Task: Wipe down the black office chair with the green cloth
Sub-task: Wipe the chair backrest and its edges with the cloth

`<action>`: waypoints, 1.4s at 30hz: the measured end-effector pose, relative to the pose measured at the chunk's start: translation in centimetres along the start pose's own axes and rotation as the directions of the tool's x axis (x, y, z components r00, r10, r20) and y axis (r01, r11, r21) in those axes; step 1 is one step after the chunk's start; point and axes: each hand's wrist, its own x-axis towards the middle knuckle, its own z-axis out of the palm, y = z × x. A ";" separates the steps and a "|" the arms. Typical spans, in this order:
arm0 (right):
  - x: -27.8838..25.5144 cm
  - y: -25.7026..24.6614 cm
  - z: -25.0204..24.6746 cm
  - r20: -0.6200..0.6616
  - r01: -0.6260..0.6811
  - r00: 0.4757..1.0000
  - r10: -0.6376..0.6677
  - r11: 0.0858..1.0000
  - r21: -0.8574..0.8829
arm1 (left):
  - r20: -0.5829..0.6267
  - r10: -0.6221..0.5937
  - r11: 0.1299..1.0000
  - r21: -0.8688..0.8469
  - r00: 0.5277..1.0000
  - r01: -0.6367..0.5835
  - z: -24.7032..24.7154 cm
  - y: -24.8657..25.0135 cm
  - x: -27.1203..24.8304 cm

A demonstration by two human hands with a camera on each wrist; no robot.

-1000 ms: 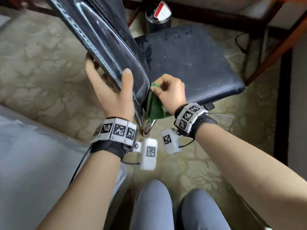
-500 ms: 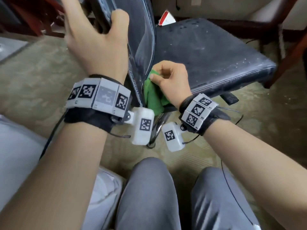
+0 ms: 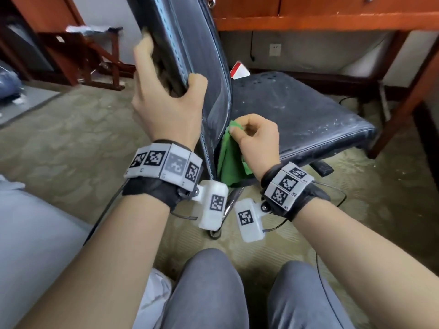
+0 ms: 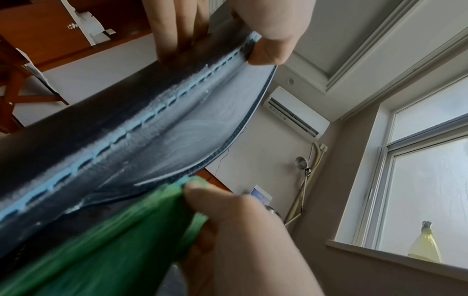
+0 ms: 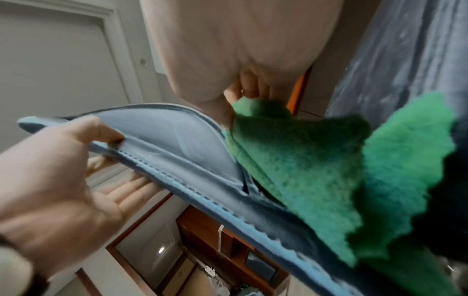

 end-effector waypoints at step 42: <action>5.3 -13.6 -5.8 -0.063 0.592 0.744 -0.665 0.700 -0.400 | 0.034 0.064 0.988 -0.145 0.997 -0.058 2.1 2.0 -3.2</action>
